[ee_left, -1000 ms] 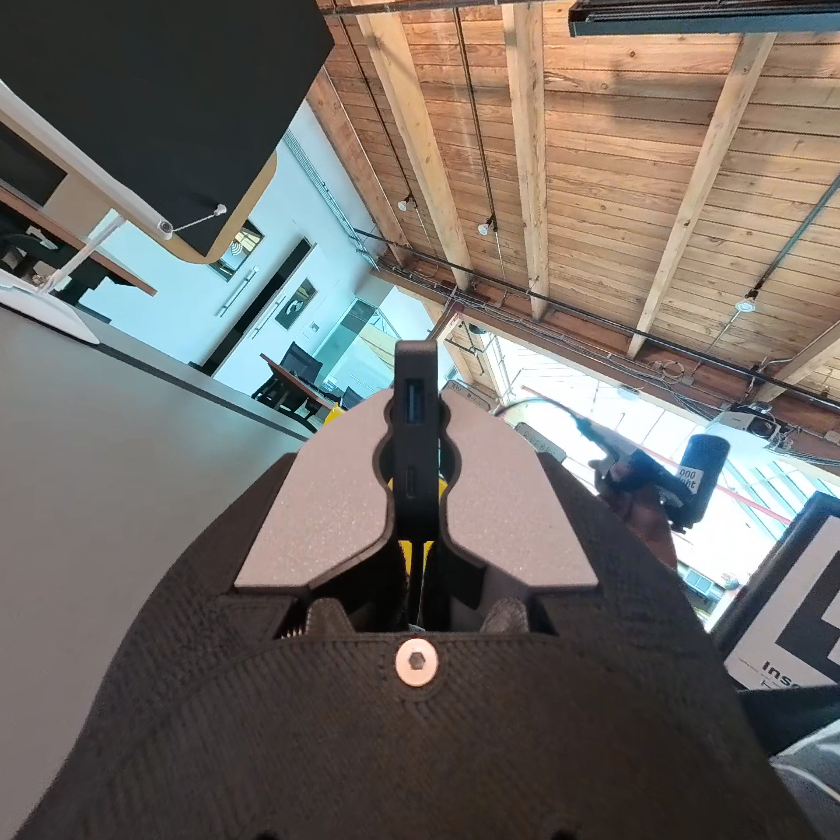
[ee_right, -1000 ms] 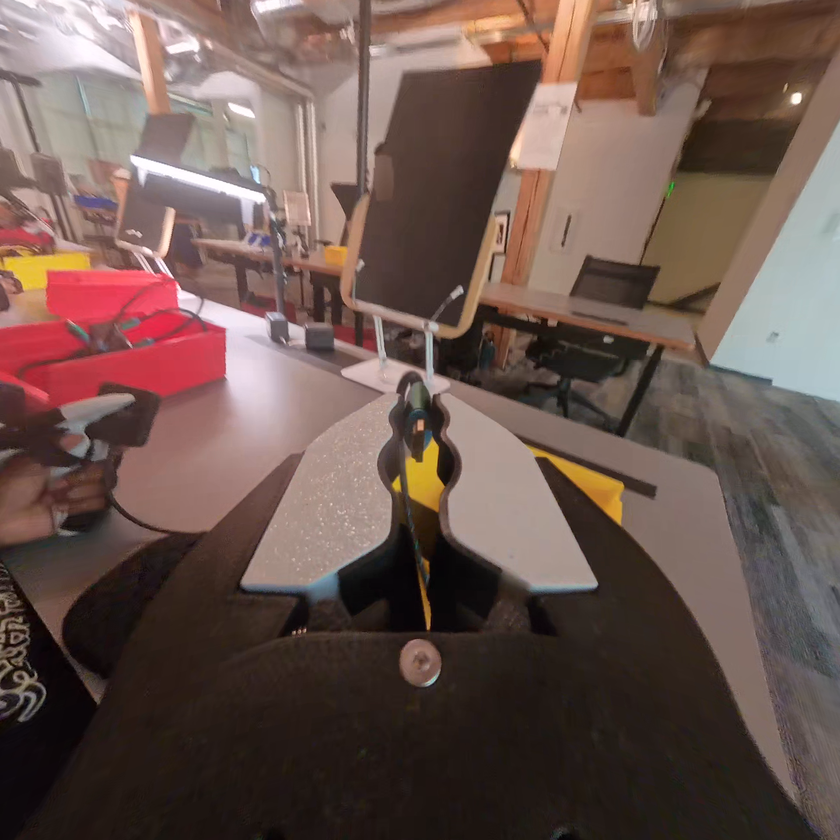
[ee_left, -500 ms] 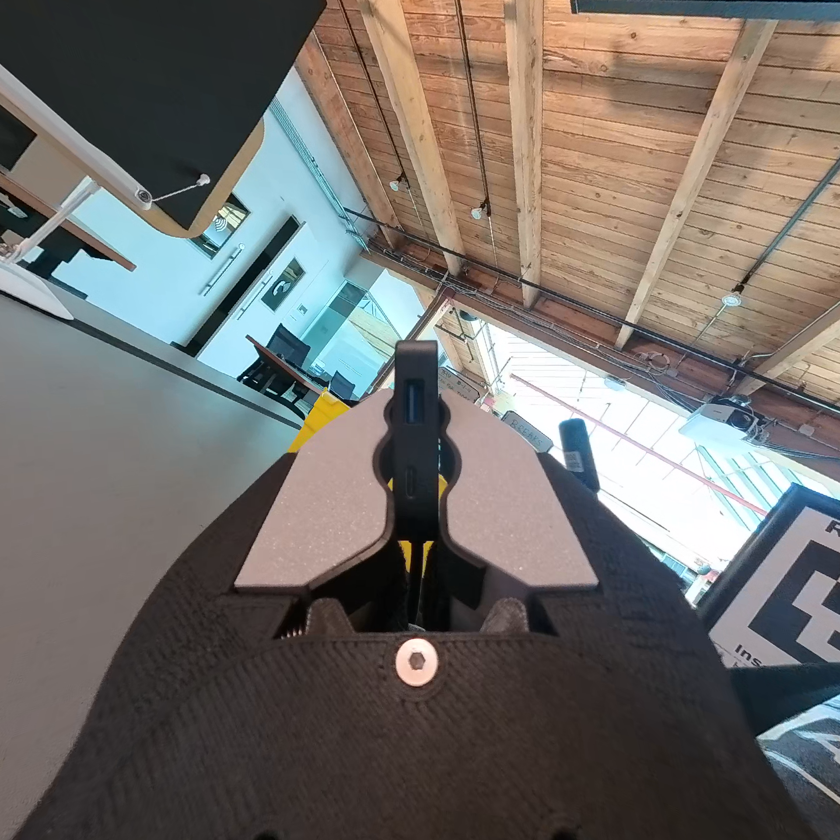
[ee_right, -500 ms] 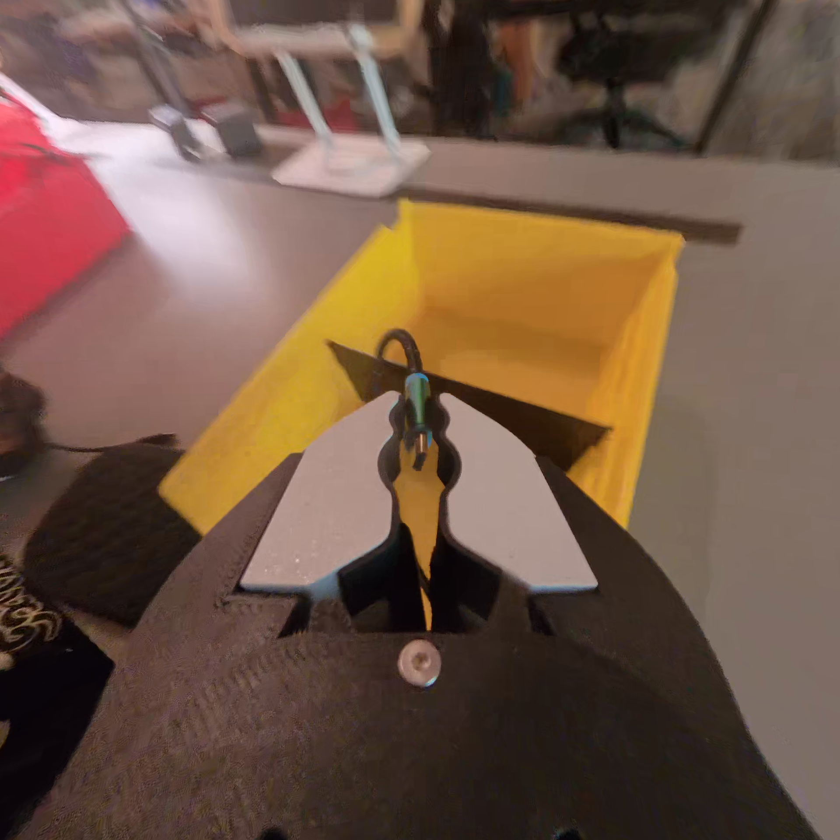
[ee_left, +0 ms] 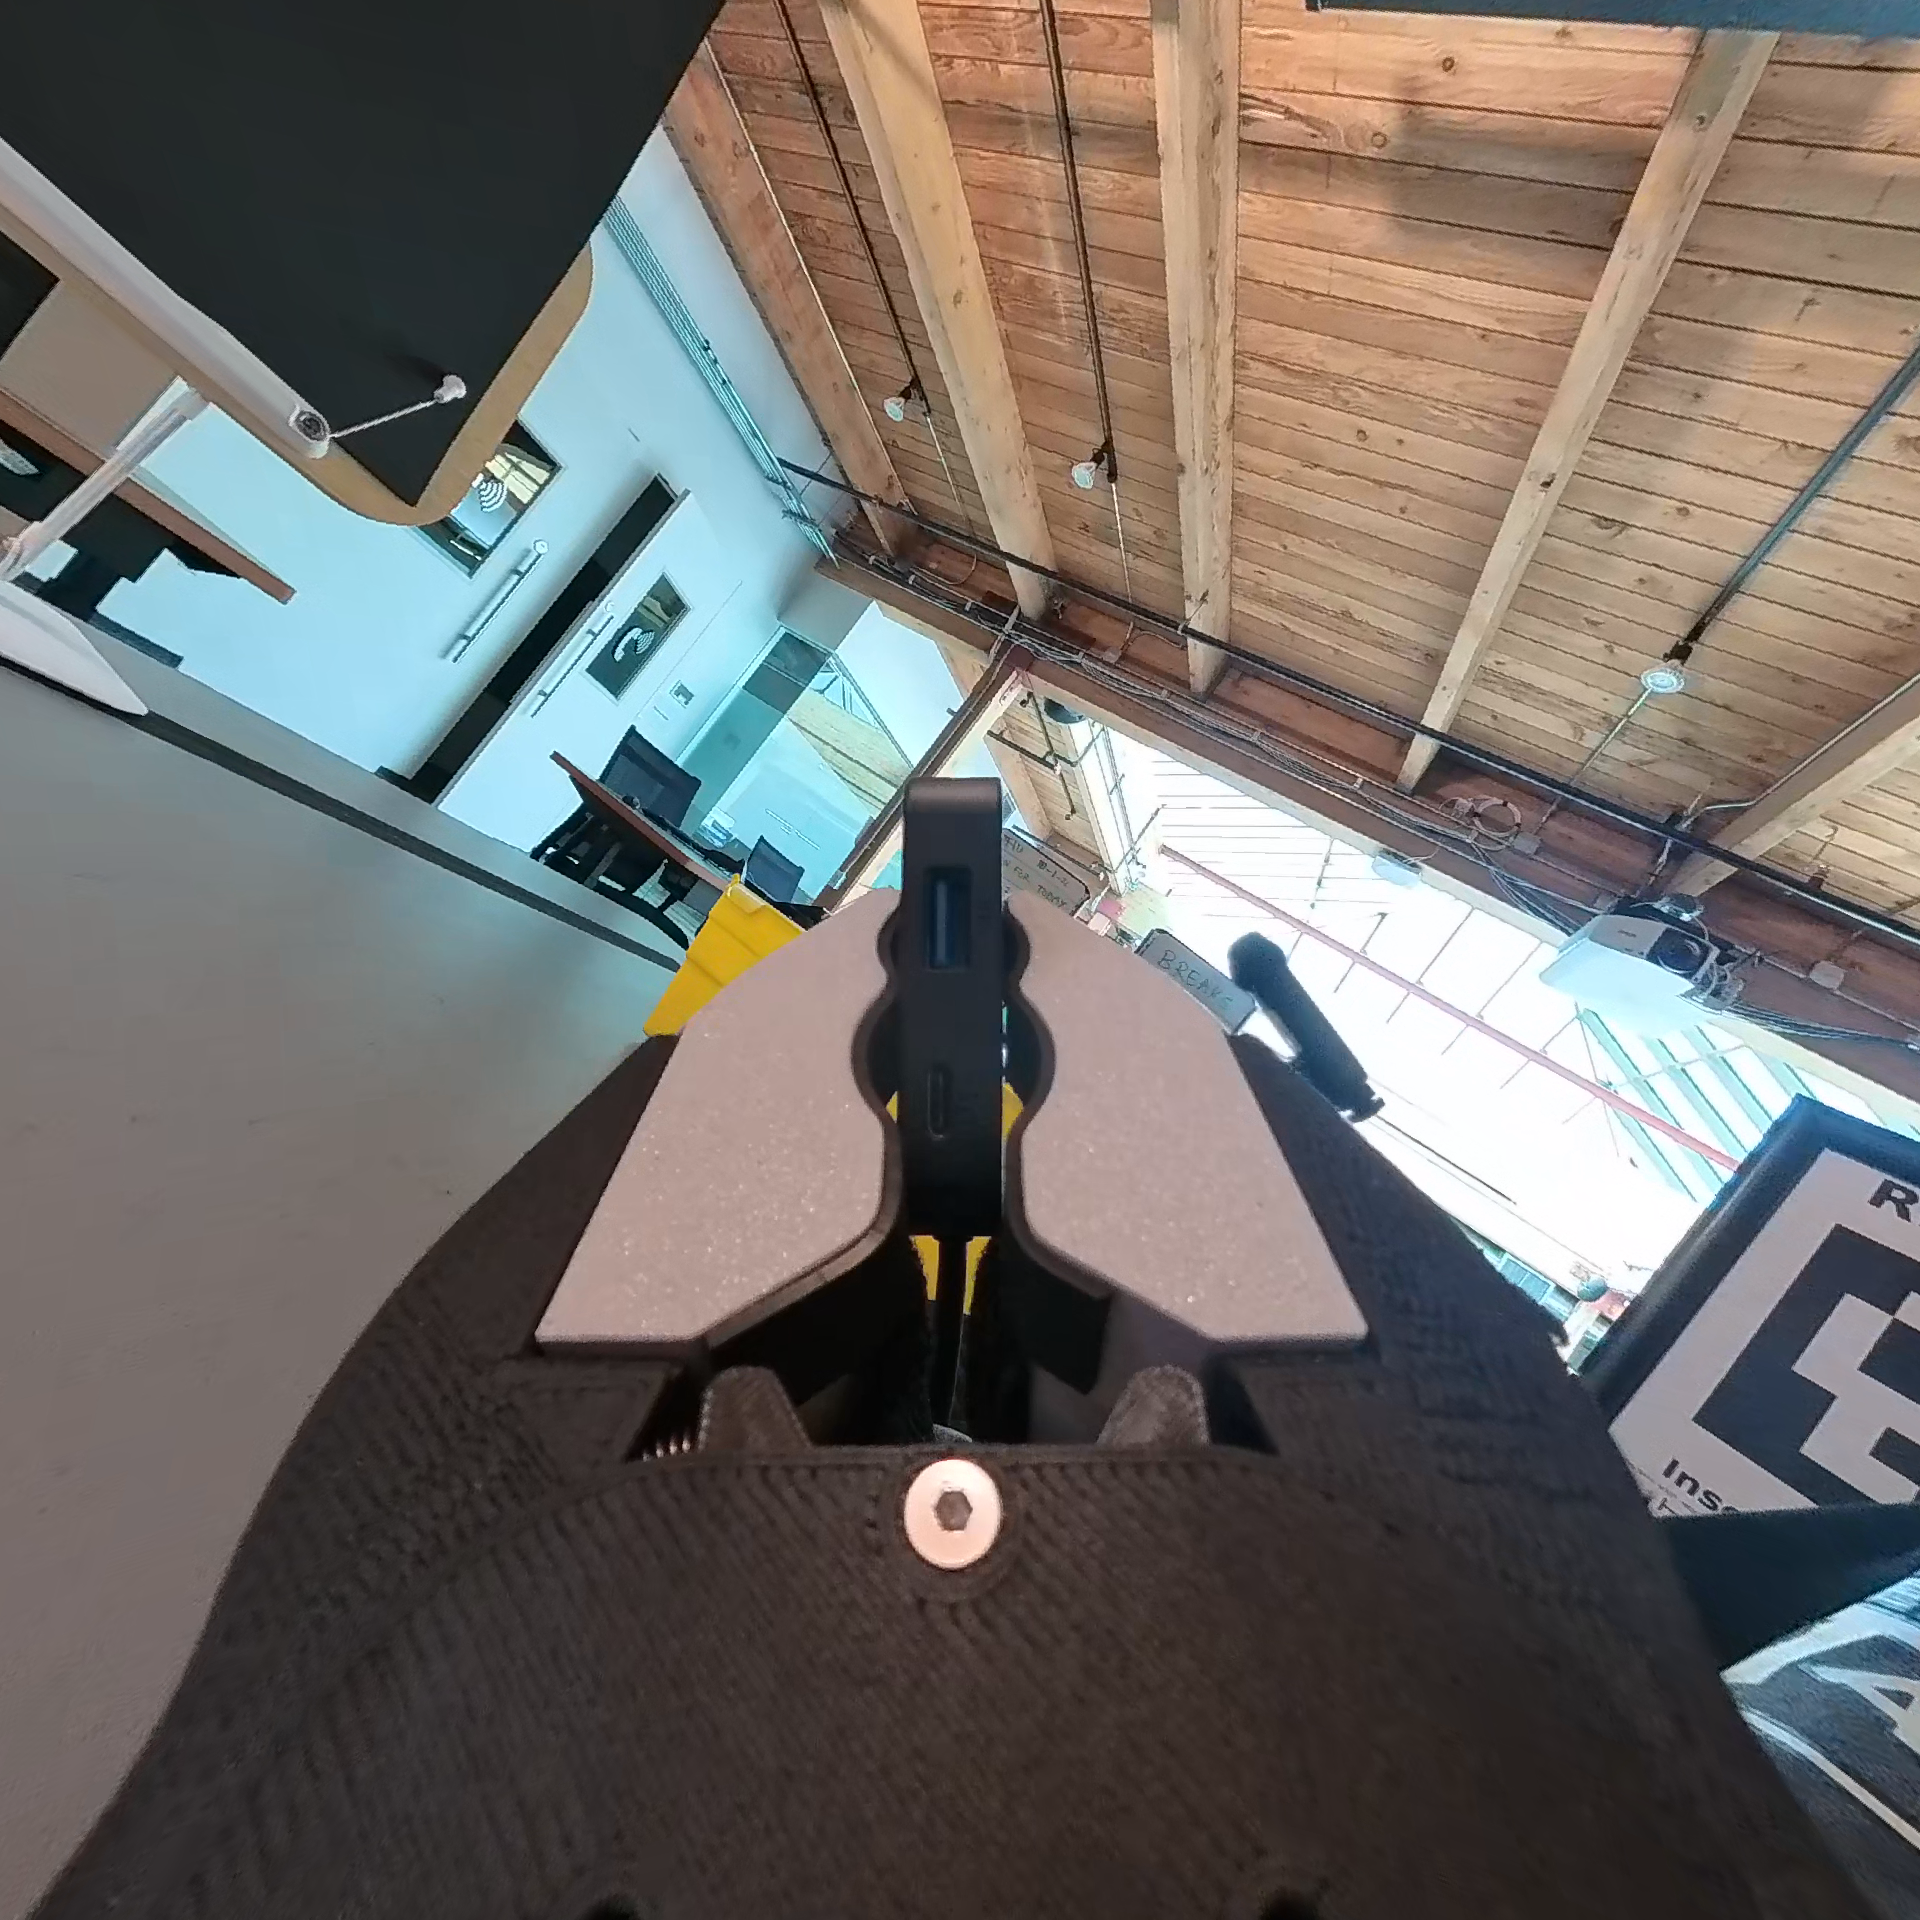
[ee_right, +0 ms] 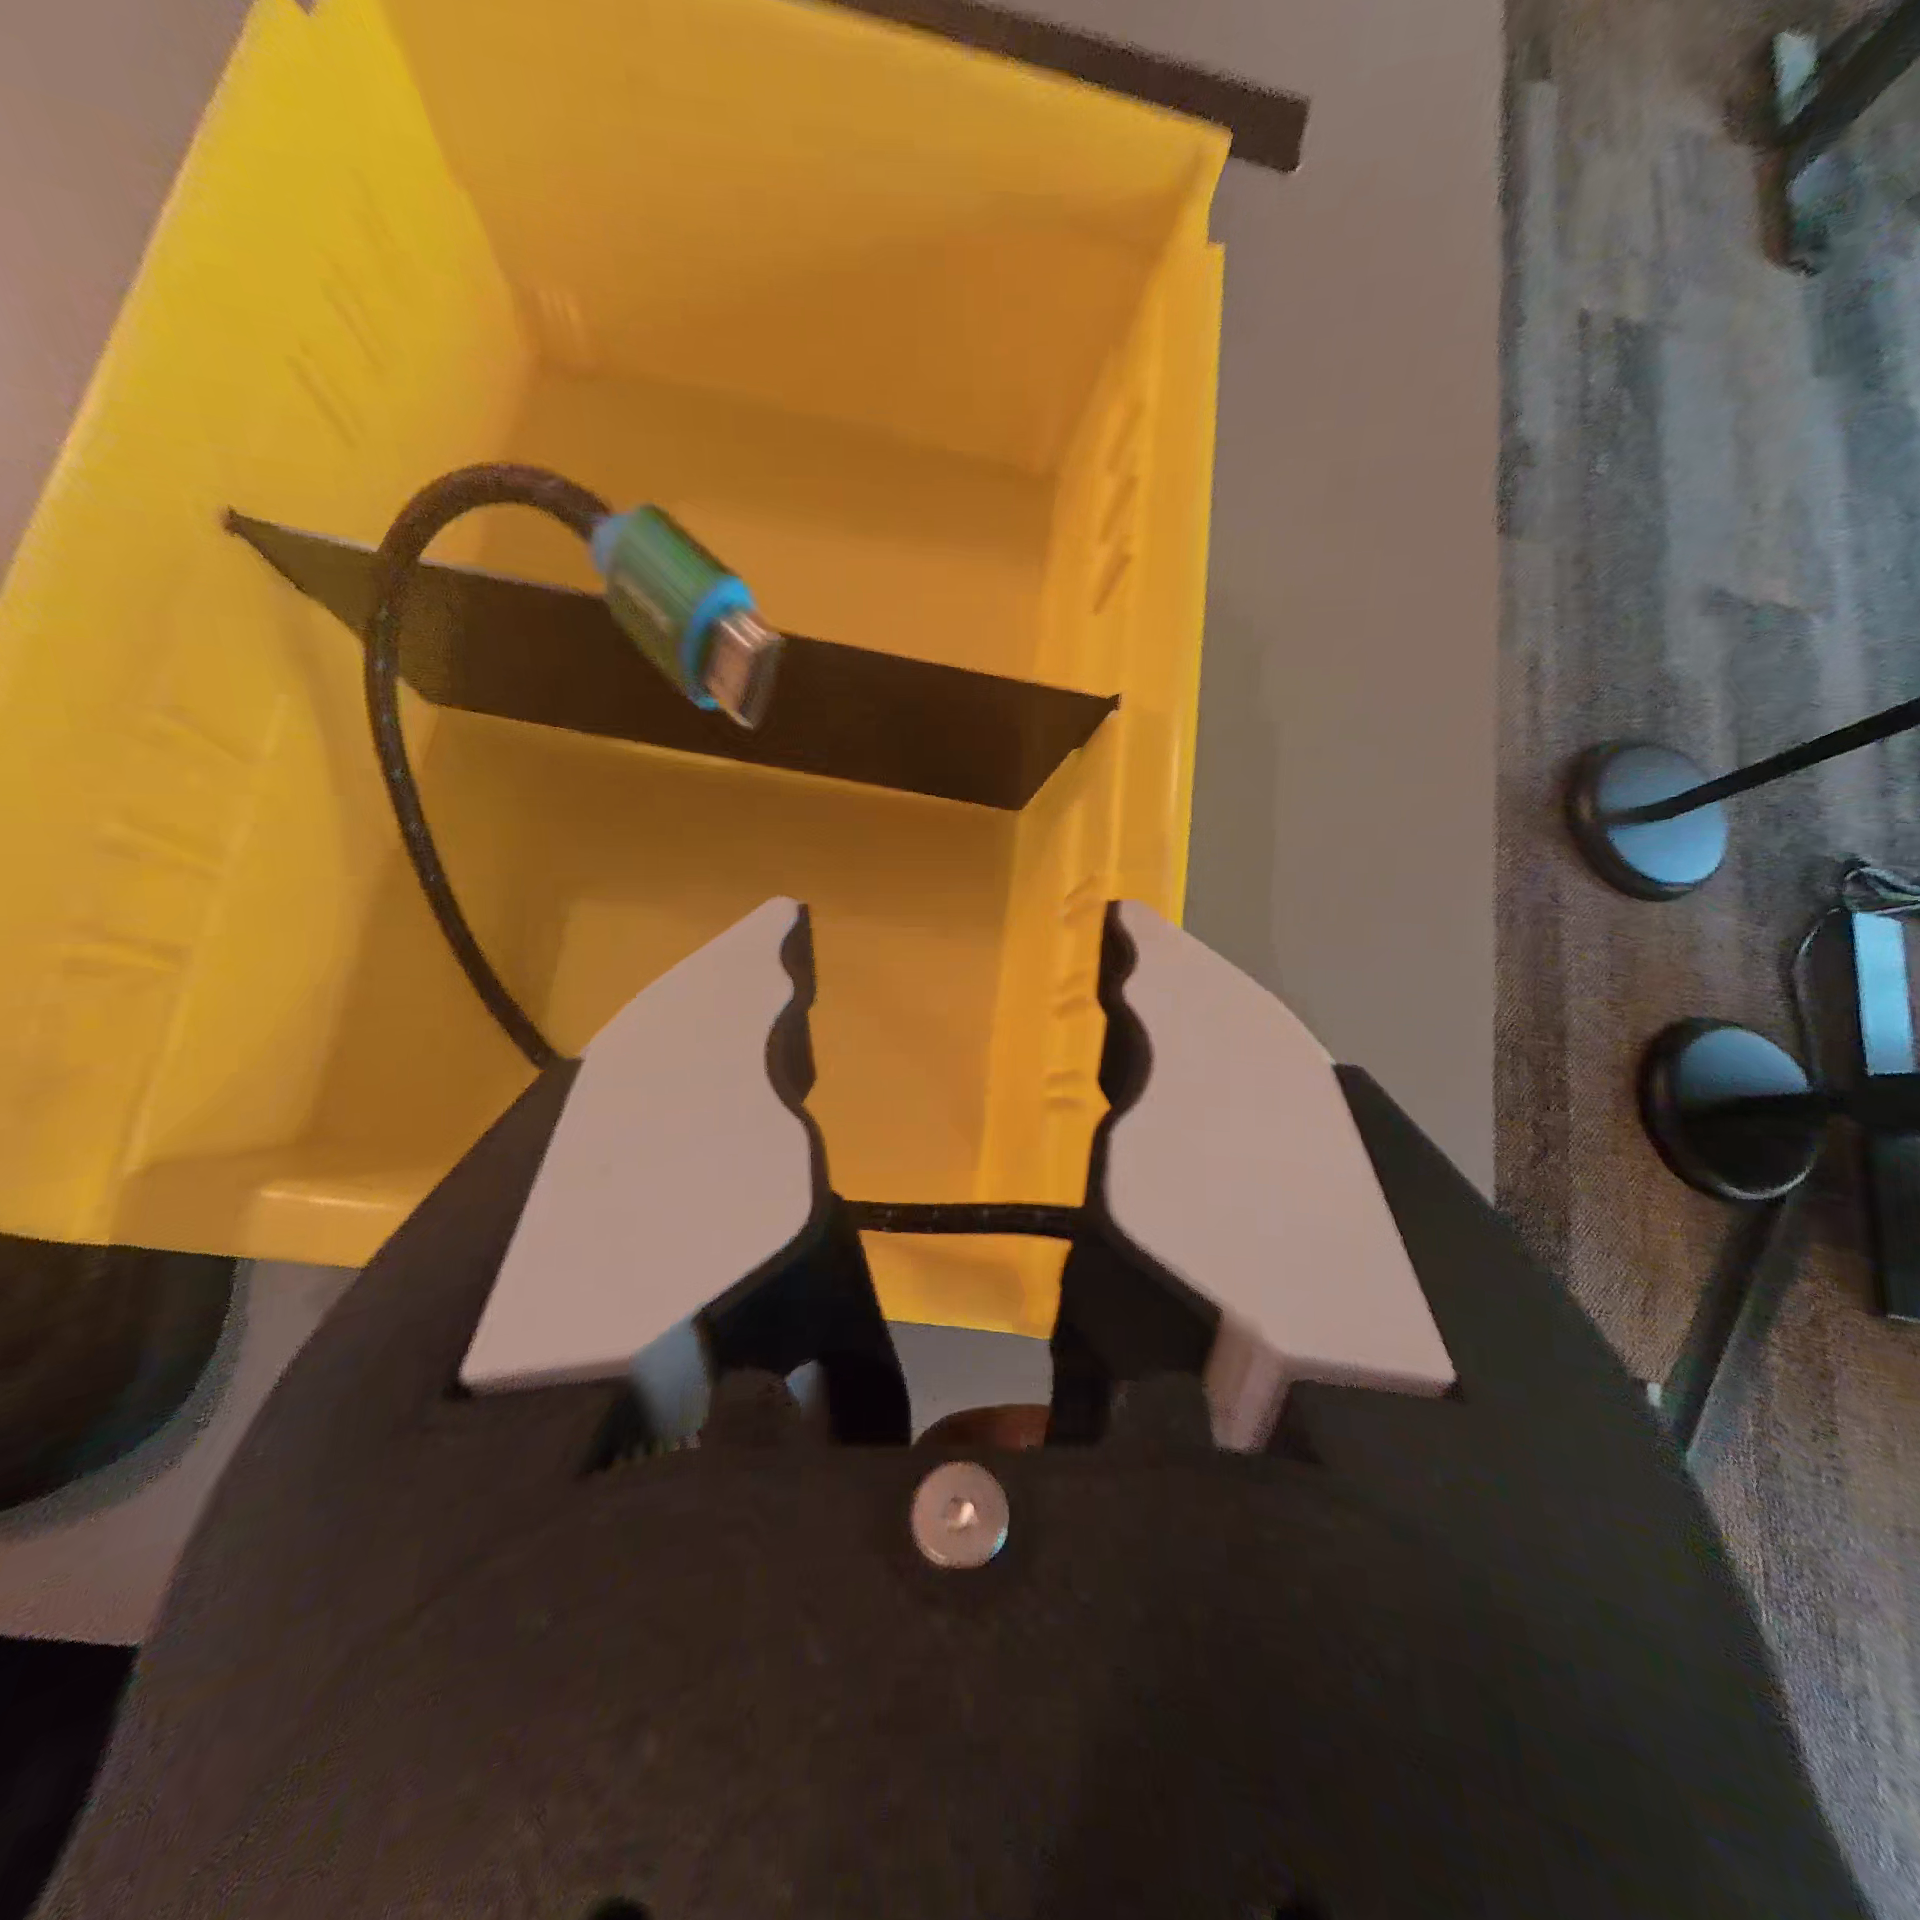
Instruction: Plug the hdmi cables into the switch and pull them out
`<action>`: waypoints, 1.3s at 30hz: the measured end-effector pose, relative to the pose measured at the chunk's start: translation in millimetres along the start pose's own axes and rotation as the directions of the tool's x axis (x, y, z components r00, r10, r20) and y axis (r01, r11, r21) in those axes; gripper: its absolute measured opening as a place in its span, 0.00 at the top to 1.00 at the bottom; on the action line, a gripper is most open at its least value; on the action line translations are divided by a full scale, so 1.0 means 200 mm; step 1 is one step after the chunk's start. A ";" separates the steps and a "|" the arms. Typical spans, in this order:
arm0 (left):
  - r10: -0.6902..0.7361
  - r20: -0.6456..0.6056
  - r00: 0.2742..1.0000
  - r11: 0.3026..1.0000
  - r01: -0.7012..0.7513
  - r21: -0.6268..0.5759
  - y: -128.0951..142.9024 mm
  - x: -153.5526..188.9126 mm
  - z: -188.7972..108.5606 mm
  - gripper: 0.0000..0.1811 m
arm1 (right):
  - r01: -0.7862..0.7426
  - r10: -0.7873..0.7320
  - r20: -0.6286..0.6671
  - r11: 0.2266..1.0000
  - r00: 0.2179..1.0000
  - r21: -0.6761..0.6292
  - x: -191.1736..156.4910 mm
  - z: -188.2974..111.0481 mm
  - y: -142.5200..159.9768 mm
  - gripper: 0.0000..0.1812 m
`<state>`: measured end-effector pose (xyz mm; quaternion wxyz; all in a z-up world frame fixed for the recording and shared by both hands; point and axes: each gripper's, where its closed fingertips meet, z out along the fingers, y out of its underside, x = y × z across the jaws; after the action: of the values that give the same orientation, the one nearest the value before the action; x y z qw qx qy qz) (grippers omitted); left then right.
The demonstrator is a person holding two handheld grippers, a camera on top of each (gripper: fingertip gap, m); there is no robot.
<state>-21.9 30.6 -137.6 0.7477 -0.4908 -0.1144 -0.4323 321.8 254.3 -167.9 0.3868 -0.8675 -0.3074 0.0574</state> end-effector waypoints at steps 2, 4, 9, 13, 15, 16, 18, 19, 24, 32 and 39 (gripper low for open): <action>-0.001 -0.001 1.000 1.000 0.001 0.000 0.00 0.00 0.00 0.93 | -0.017 0.020 -0.035 0.997 0.999 0.072 0.03 -0.06 -0.04 0.69; -0.002 -0.001 1.000 1.000 0.002 -0.001 0.00 0.00 0.00 0.93 | -0.055 0.068 -0.105 0.991 0.992 0.121 0.10 -0.14 -0.04 0.67; -0.006 -0.003 1.000 1.000 0.006 -0.007 0.01 0.00 0.00 0.93 | -0.145 0.166 -0.165 0.981 0.972 0.132 0.19 -0.27 0.06 0.72; -0.007 -0.004 1.000 1.000 0.007 -0.011 0.01 0.00 0.01 0.93 | -0.146 0.165 -0.137 0.980 0.977 0.137 0.22 -0.20 0.07 0.73; -0.007 -0.005 1.000 1.000 0.007 -0.012 0.01 0.00 0.01 0.93 | -0.190 0.203 -0.061 0.966 0.977 0.174 0.21 -0.13 0.03 0.73; -0.007 -0.005 1.000 1.000 0.007 -0.013 0.01 0.00 0.01 0.93 | -0.213 0.222 -0.031 0.960 0.975 0.184 0.21 -0.10 0.01 0.74; -0.009 -0.005 1.000 1.000 0.009 -0.015 0.01 0.00 0.01 0.93 | -0.223 0.227 -0.003 0.958 0.974 0.180 0.21 -0.05 -0.01 0.85; -0.011 -0.006 1.000 1.000 0.011 -0.016 0.02 0.00 0.01 0.93 | -0.203 0.206 -0.001 0.965 0.979 0.169 0.19 -0.03 -0.01 0.92; -0.017 -0.009 1.000 1.000 0.017 -0.020 0.02 0.00 0.01 0.93 | -0.029 0.025 0.035 0.992 0.999 0.123 0.03 0.02 -0.05 0.97; -0.021 -0.014 1.000 1.000 0.021 -0.022 0.02 0.00 0.01 0.93 | -0.118 0.161 -0.130 0.950 0.978 0.290 0.17 -0.05 -0.20 0.83; -0.020 -0.015 1.000 1.000 0.020 -0.023 0.02 0.00 0.02 0.93 | -0.255 0.278 -0.092 0.945 0.956 0.205 0.24 0.05 -0.08 0.87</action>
<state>-16.8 33.8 -138.3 0.7385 -0.4949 -0.1086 -0.4448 349.9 295.4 -156.8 0.4745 -0.8620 -0.1562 0.0865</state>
